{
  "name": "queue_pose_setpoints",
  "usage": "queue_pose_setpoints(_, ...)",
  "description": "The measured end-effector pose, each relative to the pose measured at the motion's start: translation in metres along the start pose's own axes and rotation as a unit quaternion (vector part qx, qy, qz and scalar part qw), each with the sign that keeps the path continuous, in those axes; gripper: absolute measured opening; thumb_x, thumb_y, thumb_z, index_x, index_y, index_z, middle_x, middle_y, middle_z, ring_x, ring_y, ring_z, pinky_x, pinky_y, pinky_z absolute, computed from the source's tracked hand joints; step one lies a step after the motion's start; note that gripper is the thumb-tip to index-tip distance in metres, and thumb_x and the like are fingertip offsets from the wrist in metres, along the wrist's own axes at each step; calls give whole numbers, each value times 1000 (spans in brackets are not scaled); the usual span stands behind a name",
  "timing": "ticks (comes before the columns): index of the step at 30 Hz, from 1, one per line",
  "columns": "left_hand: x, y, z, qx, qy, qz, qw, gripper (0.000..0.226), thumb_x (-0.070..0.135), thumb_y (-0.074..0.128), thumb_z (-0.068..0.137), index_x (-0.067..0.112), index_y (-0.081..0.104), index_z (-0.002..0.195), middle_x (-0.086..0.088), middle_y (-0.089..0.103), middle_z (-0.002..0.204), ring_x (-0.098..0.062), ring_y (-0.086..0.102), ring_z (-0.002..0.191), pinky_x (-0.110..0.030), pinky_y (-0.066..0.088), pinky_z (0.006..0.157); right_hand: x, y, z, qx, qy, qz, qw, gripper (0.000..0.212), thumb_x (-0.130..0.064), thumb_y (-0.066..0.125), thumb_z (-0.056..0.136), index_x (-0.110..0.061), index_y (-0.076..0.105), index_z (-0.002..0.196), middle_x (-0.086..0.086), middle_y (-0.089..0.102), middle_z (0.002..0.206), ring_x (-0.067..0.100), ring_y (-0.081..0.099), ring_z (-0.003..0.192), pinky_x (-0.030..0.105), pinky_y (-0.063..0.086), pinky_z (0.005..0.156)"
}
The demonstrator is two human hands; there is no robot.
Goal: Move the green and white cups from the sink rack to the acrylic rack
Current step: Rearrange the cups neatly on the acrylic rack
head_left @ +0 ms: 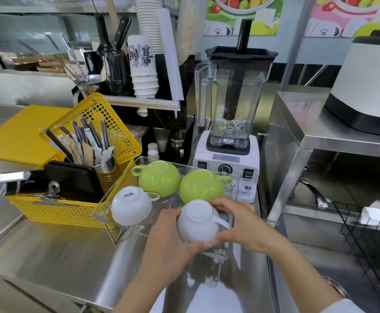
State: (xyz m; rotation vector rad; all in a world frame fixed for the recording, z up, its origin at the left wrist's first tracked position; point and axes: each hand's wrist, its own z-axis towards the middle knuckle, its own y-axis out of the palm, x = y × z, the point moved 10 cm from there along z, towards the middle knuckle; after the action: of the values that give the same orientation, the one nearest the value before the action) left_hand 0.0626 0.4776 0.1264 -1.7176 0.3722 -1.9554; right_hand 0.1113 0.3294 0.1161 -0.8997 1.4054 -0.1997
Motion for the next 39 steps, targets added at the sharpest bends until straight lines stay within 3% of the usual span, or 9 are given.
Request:
queue_pose_setpoints(4, 1, -1, -2, 5, 18, 18, 1000, 75, 61, 79, 43, 42, 42, 105, 16, 51, 107, 3, 49, 98, -24, 43, 80, -1, 1, -2, 6, -8, 0, 1000, 76, -46, 76, 45, -56, 42, 113, -31, 54, 115, 21, 33, 126, 41, 24, 112)
queue_pose_setpoints(9, 5, -3, -3, -2, 32, 38, 999, 81, 59, 80, 47, 32, 43, 114, 12, 50, 113, -9, 49, 106, -32, 42, 89, -2, -4, -9, 37, -15, -45, 998, 82, -49, 78, 52, -68, 27, 113, -28, 39, 123, 8, 17, 119, 24, 14, 98)
queue_pose_setpoints(13, 9, -8, -4, -25, 42, 71, 996, 96, 75, 60, 47, 24, 40, 126, 14, 42, 115, -6, 40, 112, -26, 32, 94, -5, -7, -18, 59, -25, -40, 997, 82, -52, 79, 54, -70, 23, 112, -26, 35, 131, 4, 16, 121, 23, 13, 99)
queue_pose_setpoints(19, 27, -43, 5, 24, 43, 38, 998, 73, 63, 58, 65, 21, 48, 124, 10, 46, 114, -6, 41, 110, -20, 26, 91, 1, -39, -45, 197, -43, 15, 979, 66, -65, 65, 54, -63, 35, 113, -45, 38, 119, 4, 25, 126, 4, 9, 99)
queue_pose_setpoints(23, 37, -55, 9, 63, 36, 19, 997, 62, 58, 53, 65, 27, 52, 119, 18, 48, 110, 4, 38, 105, -23, 28, 89, 10, -46, -55, 198, -43, 34, 979, 59, -59, 66, 59, -60, 40, 112, -41, 44, 117, 7, 31, 124, -8, 9, 89)
queue_pose_setpoints(26, 39, -58, 6, 97, 30, 1, 995, 50, 56, 53, 67, 33, 55, 111, 31, 48, 103, 1, 41, 104, -25, 30, 87, 10, -52, -54, 191, -69, 42, 978, 50, -64, 61, 58, -64, 42, 104, -38, 47, 116, 5, 33, 121, 3, 15, 98)
queue_pose_setpoints(30, 44, -55, 7, 83, 53, 4, 995, 48, 53, 54, 69, 30, 56, 111, 26, 52, 107, 4, 41, 101, -26, 32, 85, 3, -54, -53, 218, -111, 67, 967, 29, -44, 68, 70, -50, 58, 96, -16, 62, 110, 13, 52, 115, 47, 33, 105)
queue_pose_setpoints(33, 43, -58, 11, 68, 75, 6, 995, 41, 47, 53, 76, 28, 57, 112, 14, 55, 114, 2, 42, 104, -26, 36, 77, -4, -46, -54, 232, -113, 42, 965, 27, -24, 74, 73, -45, 63, 87, -17, 63, 103, 11, 56, 109, 43, 29, 103)
queue_pose_setpoints(39, 34, -52, 36, -21, 104, -23, 994, 35, 32, 62, 82, 27, 54, 116, 11, 56, 120, -2, 48, 111, -13, 38, 80, -16, -47, -55, 275, -80, 10, 958, 20, -23, 73, 74, -34, 69, 91, -13, 64, 103, 8, 54, 109, 49, 33, 102)
